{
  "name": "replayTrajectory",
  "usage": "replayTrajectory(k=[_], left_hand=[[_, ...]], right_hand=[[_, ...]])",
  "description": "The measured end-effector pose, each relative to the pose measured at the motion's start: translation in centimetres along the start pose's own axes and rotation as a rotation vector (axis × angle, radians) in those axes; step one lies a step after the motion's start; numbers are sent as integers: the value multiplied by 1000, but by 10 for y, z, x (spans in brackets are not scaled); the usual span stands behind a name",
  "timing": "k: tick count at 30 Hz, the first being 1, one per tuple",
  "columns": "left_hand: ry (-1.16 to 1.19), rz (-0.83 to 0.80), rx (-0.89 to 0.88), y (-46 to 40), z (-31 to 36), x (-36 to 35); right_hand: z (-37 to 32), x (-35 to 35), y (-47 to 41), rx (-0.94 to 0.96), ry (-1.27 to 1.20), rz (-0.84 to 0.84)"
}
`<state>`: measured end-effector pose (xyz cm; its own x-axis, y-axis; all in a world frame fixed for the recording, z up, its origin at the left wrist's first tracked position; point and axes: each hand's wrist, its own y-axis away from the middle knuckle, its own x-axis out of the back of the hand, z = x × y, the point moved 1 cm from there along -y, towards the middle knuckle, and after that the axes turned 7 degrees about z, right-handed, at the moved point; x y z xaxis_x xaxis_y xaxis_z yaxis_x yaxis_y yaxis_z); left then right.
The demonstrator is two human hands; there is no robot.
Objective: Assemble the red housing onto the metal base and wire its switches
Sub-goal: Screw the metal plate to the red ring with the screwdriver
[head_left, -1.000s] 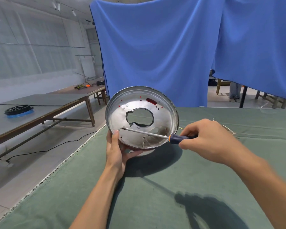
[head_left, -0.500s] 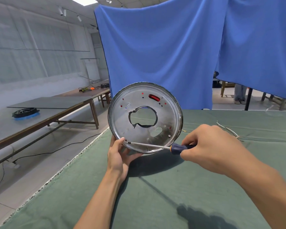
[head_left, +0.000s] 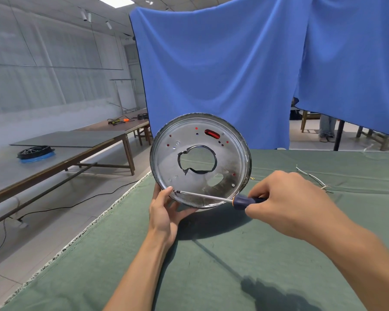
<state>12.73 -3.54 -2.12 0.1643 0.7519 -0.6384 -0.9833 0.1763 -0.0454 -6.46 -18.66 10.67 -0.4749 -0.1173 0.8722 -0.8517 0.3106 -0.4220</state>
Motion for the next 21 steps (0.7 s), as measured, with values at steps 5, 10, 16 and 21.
replayTrajectory(k=[5,10,16,21], left_hand=[[6,14,-9,0,0,-3],[22,15,5,6,-2,-10],[26,2,56,16,-12,-23],[13,-9,90,21,-18,-28]], right_hand=[[-6,3,4,-25,5,6],[-17,5,10,-31,28,14],[-31,14,22,-9,31,37],[-30,25,28,-46,-192,-141]])
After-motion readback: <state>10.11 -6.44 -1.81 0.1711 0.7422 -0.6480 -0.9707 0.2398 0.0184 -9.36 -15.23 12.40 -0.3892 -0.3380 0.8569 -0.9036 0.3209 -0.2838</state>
